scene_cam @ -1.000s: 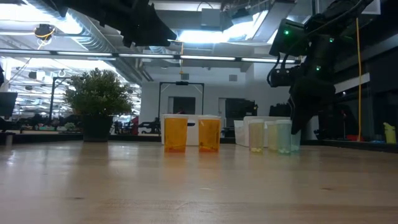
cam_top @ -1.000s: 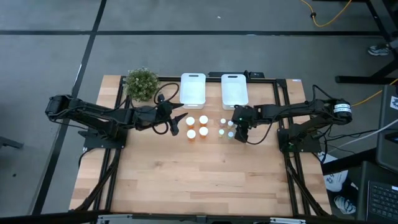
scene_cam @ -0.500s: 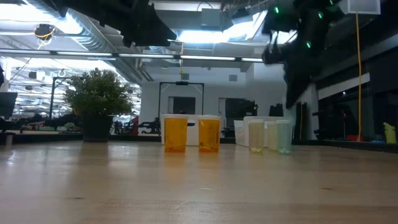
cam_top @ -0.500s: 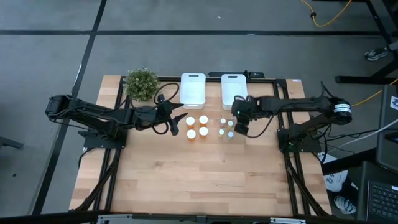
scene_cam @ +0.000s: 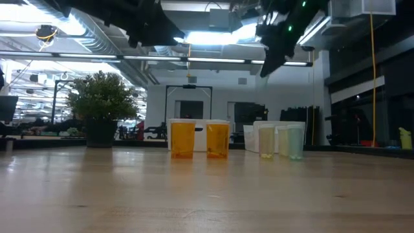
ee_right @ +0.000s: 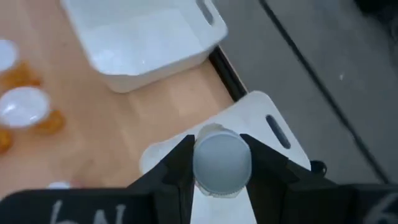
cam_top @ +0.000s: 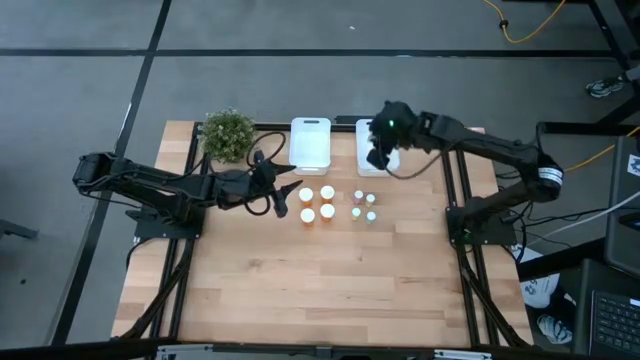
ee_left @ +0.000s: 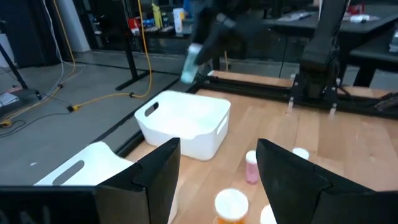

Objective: Pick and place medicine bottles into bin by pill shape (circle, oval)
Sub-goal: Put the blue pill bottle into the right white bin

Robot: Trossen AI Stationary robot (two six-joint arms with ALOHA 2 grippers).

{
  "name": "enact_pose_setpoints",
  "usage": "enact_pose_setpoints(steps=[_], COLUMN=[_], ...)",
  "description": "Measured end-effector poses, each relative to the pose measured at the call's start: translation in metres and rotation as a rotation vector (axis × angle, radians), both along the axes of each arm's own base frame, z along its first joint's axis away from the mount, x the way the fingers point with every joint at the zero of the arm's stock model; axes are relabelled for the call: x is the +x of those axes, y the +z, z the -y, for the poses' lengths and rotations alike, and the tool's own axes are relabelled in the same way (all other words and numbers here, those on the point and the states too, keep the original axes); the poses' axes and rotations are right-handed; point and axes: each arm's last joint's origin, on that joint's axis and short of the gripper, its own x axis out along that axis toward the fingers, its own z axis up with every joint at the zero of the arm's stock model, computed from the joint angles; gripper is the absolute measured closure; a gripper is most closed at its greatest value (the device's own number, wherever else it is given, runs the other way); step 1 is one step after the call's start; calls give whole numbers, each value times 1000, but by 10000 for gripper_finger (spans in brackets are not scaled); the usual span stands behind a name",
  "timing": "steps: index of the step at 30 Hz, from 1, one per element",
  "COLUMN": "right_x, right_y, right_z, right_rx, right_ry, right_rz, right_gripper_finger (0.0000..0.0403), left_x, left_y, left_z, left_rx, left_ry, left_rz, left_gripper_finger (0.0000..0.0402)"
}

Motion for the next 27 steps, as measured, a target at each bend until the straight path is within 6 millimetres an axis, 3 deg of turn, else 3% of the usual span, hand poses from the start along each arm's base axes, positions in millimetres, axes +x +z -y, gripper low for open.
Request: enact_pose_setpoints(steps=[5,11,18,27], right_x=[-4,-2,-1,-5], right_y=[-28,-67,-101,-115], right_z=[41,78,107,120], right_rx=[73,144,208,250], right_ry=[-105,-154,-189,-206], right_rz=[-71,-146,-142,-135], right_gripper_finger=[290,290,289,289], left_x=[0,0,0,0], left_y=[1,1,1,1], left_z=[0,0,0,0], left_rx=[-5,-6,-6,-6], left_ry=[0,0,1,0], left_rz=[9,12,13,13], left_gripper_finger=[198,198,198,198])
